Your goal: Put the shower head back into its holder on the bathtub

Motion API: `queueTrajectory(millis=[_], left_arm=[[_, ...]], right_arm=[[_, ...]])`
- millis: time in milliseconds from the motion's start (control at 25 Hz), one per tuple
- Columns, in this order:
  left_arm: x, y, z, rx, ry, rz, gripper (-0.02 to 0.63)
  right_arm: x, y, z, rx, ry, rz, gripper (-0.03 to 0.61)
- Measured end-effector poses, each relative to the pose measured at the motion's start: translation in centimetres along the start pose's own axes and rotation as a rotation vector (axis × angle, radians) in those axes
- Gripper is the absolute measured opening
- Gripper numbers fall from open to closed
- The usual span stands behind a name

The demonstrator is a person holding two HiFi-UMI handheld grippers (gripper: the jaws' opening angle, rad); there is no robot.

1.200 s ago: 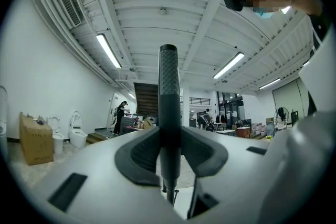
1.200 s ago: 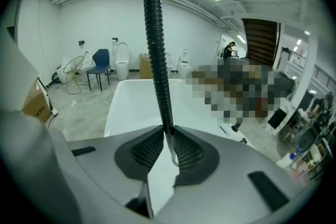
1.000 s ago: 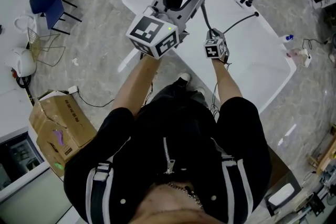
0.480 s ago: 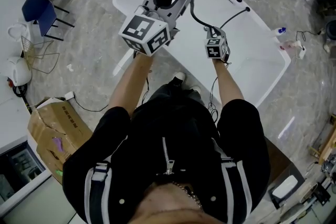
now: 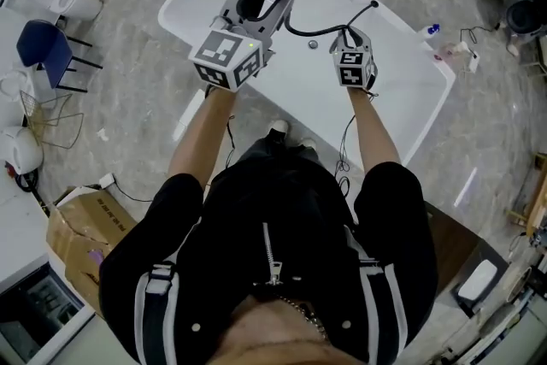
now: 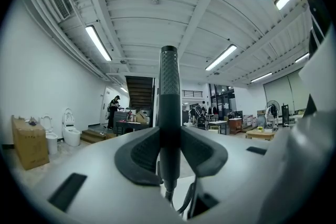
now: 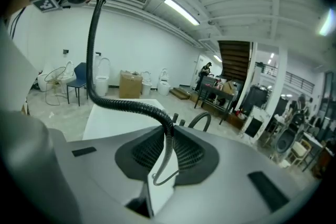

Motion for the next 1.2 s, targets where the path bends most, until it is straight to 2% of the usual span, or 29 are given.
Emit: queueTrajectory(millis=[160, 440, 680, 920, 1200], left_arm=[[-1.5, -0.9, 0.9, -0.049, 0.018, -0.028, 0.132], [-2.7, -2.3, 2.0, -0.126, 0.057, -0.044, 0.132], [-1.2, -4.1, 3.5, -0.220, 0.045, -0.010, 0.132], [0.8, -5.3, 4.3, -0.285, 0.068, 0.048, 0.132], [2.4, -6.2, 5.3, -0.348, 0.070, 0.092, 0.132]], right_arm=[[2.4, 2.7, 3.3, -0.061, -0.002, 0.064, 0.062], [7.0, 7.7, 7.5, -0.169, 0.051, 0.180, 0.063], [12.1, 11.8, 9.5, -0.257, 0.114, 0.284, 0.063], [16.9, 15.4, 10.8, -0.345, 0.197, 0.366, 0.063], [19.6, 18.5, 12.1, -0.445, 0.245, 0.403, 0.063]])
Point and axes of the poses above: the fingertips, and each gripper's own axes: y backward along the fingers, z to its right, x out of its top, the point moved 5 cm from there along y, backward along the fingers, and after that the axes turned 3 degrees about y, right-handed, at the moved point
